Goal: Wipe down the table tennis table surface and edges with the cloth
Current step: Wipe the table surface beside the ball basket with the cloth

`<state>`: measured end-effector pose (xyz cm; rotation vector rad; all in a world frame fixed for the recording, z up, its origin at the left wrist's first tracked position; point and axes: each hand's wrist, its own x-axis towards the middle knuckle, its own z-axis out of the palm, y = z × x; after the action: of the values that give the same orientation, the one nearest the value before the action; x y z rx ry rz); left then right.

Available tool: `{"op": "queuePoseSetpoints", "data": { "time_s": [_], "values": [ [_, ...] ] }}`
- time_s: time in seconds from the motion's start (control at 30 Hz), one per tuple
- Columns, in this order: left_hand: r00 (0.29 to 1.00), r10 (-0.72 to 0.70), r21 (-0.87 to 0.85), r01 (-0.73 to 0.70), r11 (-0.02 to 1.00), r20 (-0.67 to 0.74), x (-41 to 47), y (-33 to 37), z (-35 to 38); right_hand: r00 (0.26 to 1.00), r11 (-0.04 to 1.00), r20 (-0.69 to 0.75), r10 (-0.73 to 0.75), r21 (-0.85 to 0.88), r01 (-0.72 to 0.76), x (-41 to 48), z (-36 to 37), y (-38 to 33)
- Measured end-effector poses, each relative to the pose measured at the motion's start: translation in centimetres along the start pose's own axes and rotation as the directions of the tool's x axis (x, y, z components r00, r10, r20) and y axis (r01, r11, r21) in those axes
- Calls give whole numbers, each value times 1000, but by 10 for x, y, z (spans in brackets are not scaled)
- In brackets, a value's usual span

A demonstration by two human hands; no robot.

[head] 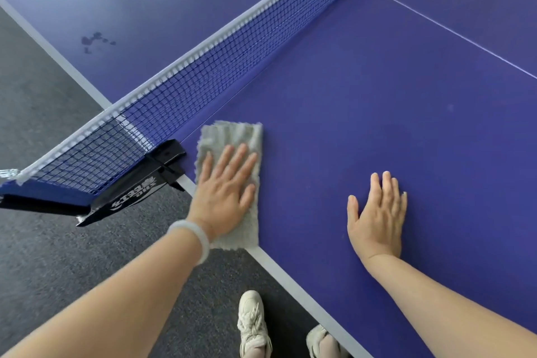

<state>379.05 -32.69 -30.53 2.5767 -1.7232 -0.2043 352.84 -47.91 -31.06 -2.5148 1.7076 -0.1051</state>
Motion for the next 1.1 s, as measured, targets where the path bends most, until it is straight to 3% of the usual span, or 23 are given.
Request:
{"op": "queuePoseSetpoints", "data": {
  "time_s": [0.07, 0.13, 0.17, 0.23, 0.3, 0.43, 0.5, 0.63, 0.83, 1.0, 1.03, 1.1],
  "values": [
    [967, -254, -31, 254, 967, -3, 15, 4, 1, 1000, 1000, 0, 5, -11, -5, -1, 0, -1],
    [927, -376, -65, 375, 925, -7, 20, 42, 4, 1000, 1000, 3, 11, -19, -11, -1, 0, 0],
    [942, -336, -98, 332, 938, -20, 17, 68, 6, 1000, 1000, 0, 9, -22, -9, -1, 0, 0],
    [993, -106, -151, 97, 984, -49, 3, 124, 13, 1000, 1000, -14, 5, -15, -5, 0, 0, -1],
    [993, 107, -149, -112, 982, -44, -12, 161, 19, 1000, 1000, -11, 5, -5, -5, 0, 1, 0],
    [965, 260, -120, -262, 958, -27, -4, 134, 16, 1000, 1000, -4, -6, -3, 6, 0, 0, 3],
    [987, 159, -96, -160, 982, -22, 6, 95, 11, 1000, 1000, -15, -4, 6, 4, -2, 0, 3],
    [977, -211, -70, 209, 975, -20, 15, 41, 3, 1000, 1000, -15, -3, 14, 3, -2, -3, 4],
    [967, -253, -87, 251, 964, -14, 17, 45, 3, 999, 992, -36, -6, 127, 10, -3, -8, 6],
    [966, -256, -101, 252, 962, -26, 18, 45, 1, 1000, 996, 0, -20, 84, 20, 8, -7, -1],
    [964, -266, -105, 262, 959, -23, 18, 45, 1, 999, 996, 0, -41, 75, 41, 12, -7, -7],
    [939, -343, -114, 340, 934, -11, 14, 48, 1, 972, 971, -15, -235, 26, 236, 22, -9, -28]
  ]
}}
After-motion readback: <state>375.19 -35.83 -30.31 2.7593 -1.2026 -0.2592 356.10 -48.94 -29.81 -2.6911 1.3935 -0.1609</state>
